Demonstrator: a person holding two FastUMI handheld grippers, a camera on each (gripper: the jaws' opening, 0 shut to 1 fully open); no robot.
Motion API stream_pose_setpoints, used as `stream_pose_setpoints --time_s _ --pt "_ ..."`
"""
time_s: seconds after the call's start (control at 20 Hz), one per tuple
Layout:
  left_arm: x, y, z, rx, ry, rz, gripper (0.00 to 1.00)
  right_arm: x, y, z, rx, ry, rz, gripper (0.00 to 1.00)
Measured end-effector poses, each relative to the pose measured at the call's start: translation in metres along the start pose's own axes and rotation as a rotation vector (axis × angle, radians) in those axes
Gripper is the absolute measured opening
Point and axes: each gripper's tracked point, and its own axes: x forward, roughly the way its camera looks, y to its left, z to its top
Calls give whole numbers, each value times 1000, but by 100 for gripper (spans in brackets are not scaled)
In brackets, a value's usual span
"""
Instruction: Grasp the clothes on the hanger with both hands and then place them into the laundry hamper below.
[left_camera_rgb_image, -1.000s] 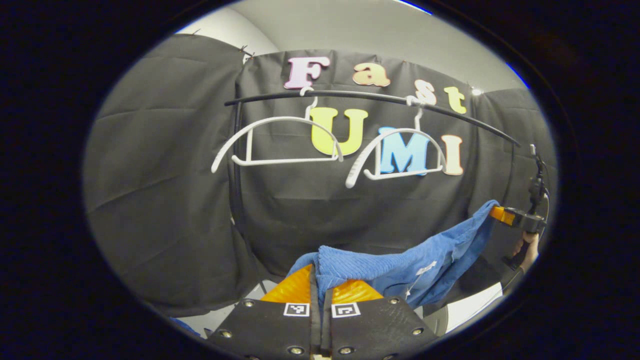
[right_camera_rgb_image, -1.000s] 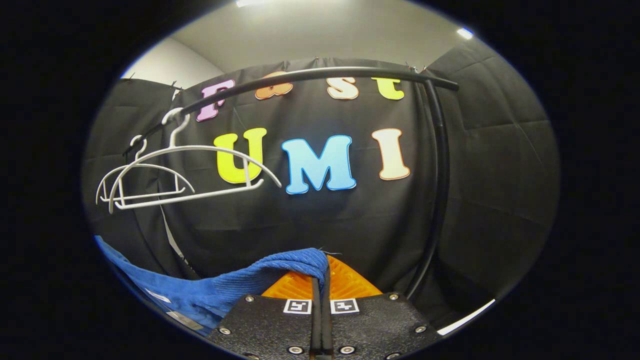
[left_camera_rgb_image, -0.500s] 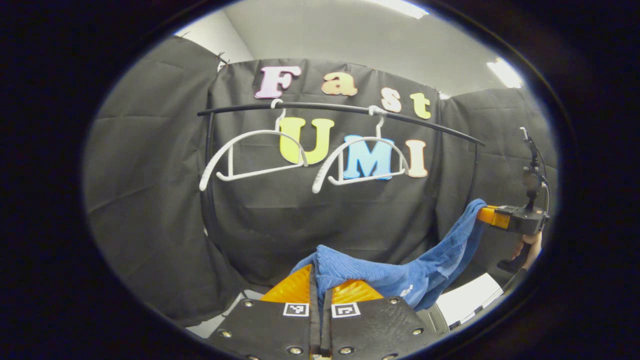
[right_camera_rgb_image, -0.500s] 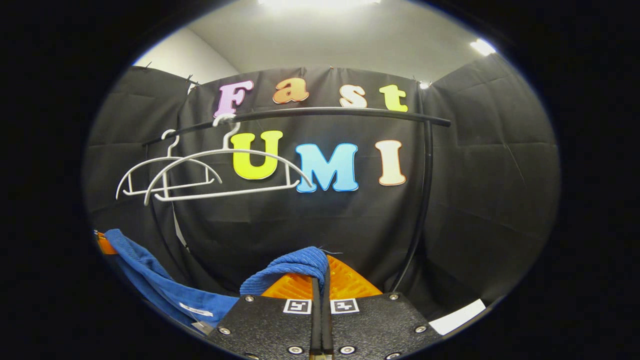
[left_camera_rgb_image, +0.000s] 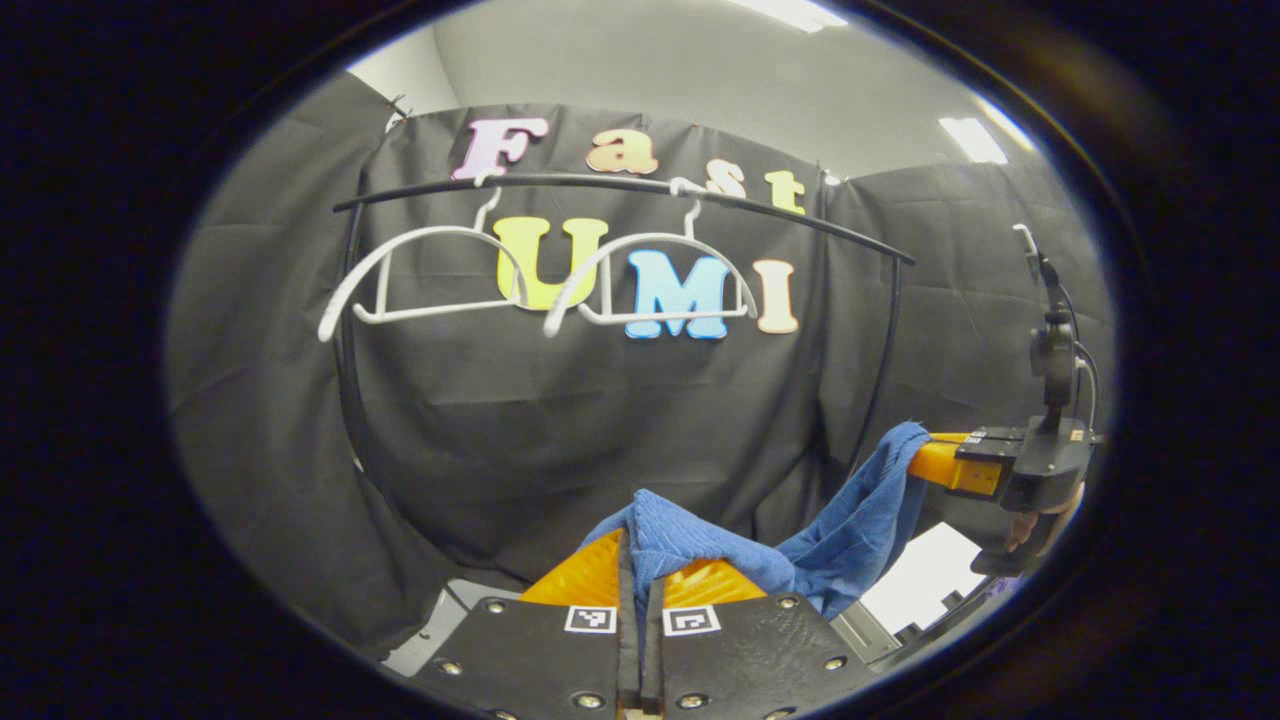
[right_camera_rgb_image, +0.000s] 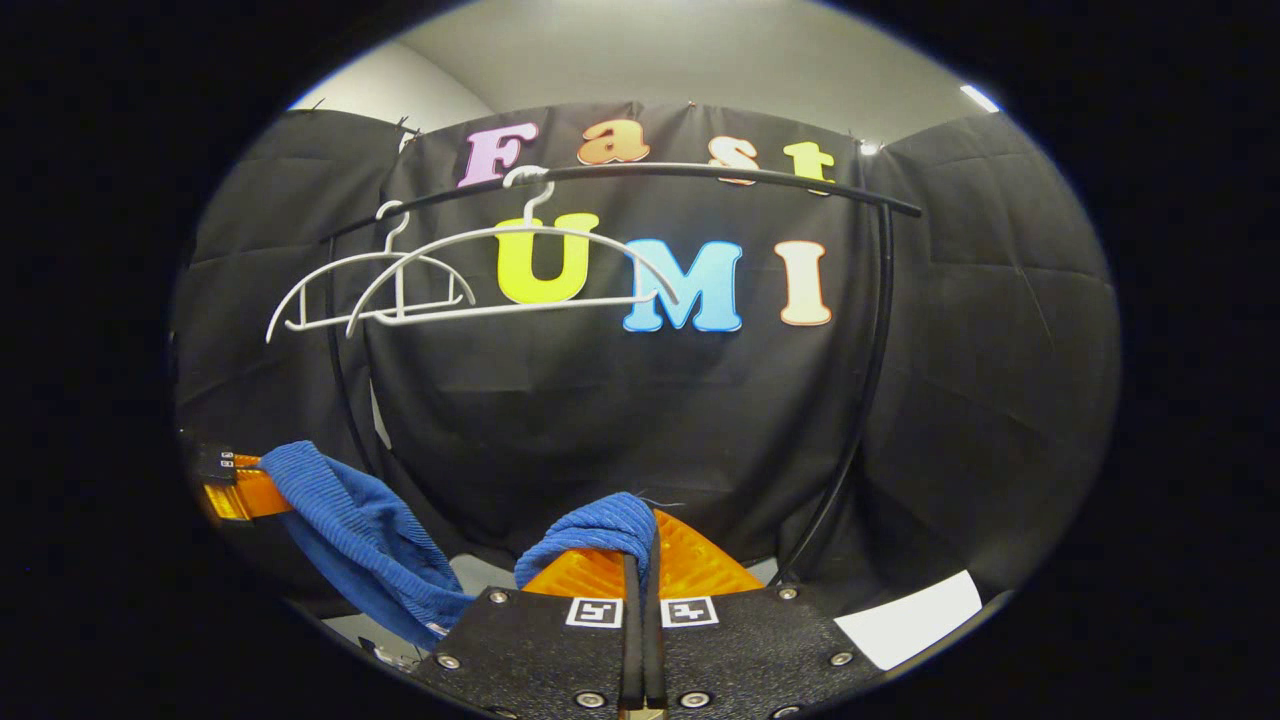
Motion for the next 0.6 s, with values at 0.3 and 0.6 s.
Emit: stream_pose_setpoints --time_s 0.3,0.6 --pt "35 -7 -57 3 91 -17 3 6 14 -75 27 115 -4 0" --pt "66 -12 -133 2 190 -38 2 23 10 -158 124 282 -33 2"
